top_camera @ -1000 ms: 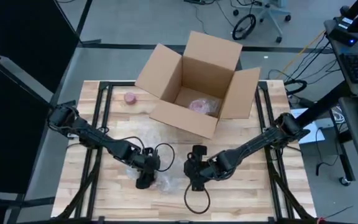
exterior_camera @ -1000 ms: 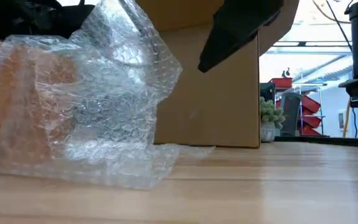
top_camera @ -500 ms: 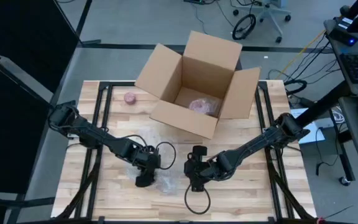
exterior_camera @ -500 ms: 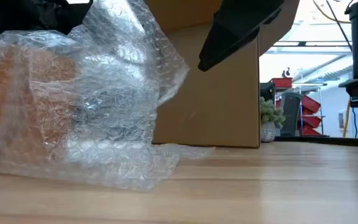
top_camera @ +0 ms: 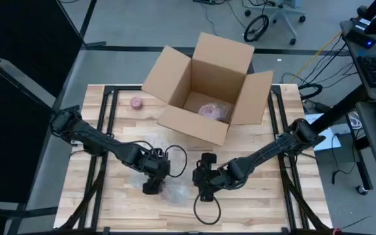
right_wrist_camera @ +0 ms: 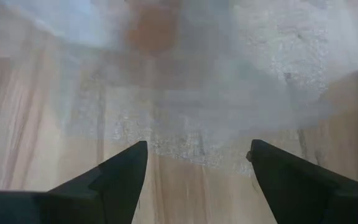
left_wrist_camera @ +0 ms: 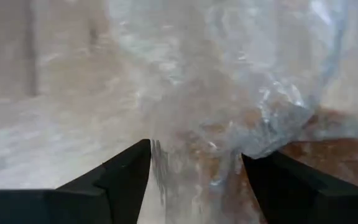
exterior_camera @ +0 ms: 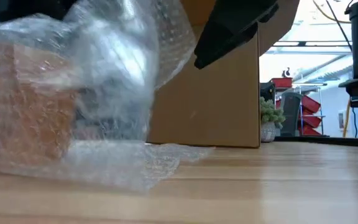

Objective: Wrap mug
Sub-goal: Wrap the yellow mug in the bubble wrap

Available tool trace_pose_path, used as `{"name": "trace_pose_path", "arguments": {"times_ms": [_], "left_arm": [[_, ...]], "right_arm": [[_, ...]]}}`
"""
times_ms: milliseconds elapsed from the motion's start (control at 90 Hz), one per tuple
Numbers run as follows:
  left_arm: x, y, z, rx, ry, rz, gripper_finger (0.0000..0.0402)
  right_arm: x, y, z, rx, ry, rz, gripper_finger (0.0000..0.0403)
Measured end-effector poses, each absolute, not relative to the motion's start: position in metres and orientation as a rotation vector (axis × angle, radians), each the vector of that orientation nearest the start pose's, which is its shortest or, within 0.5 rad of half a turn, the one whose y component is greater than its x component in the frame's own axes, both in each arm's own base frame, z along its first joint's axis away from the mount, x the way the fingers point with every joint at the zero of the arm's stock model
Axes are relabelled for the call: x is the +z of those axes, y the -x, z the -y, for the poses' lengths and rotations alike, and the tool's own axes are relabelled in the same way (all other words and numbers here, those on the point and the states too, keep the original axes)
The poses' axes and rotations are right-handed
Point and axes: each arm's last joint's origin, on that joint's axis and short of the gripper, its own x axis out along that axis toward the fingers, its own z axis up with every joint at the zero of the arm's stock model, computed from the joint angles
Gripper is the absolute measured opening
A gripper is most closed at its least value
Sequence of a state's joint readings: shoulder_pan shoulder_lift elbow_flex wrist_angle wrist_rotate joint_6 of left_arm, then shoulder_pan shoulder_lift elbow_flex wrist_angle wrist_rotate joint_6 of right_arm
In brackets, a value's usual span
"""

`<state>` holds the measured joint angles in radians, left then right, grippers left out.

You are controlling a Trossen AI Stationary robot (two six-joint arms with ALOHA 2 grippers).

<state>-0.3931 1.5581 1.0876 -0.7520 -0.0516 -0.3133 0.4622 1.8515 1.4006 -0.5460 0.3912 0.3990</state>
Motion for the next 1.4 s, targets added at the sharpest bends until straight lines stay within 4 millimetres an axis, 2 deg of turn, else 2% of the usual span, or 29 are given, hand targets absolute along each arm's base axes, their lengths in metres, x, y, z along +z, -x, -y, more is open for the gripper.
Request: {"name": "trace_pose_path", "arguments": {"times_ms": [322, 722, 1244, 1311, 1400], "left_arm": [[0.221, -0.273, 0.109, -0.058, -0.08, -1.211, 0.0244], [0.23, -0.269, 0.109, -0.11, -0.084, -1.195, 0.0244], [0.275, -0.244, 0.099, -0.196, 0.001, -1.057, 0.0244], [0.275, -0.244, 0.102, -0.195, 0.025, -1.04, 0.0244], [0.262, -0.246, 0.111, -0.208, 0.013, -1.05, 0.0244]], "right_arm": [[0.225, -0.354, -0.166, -0.113, 0.043, -0.898, 0.027], [0.225, -0.354, -0.166, -0.114, 0.039, -0.897, 0.027], [0.225, -0.354, -0.166, -0.112, 0.04, -0.896, 0.027], [0.225, -0.354, -0.166, -0.112, 0.04, -0.896, 0.027], [0.225, -0.354, -0.166, -0.112, 0.041, -0.896, 0.027]]}}
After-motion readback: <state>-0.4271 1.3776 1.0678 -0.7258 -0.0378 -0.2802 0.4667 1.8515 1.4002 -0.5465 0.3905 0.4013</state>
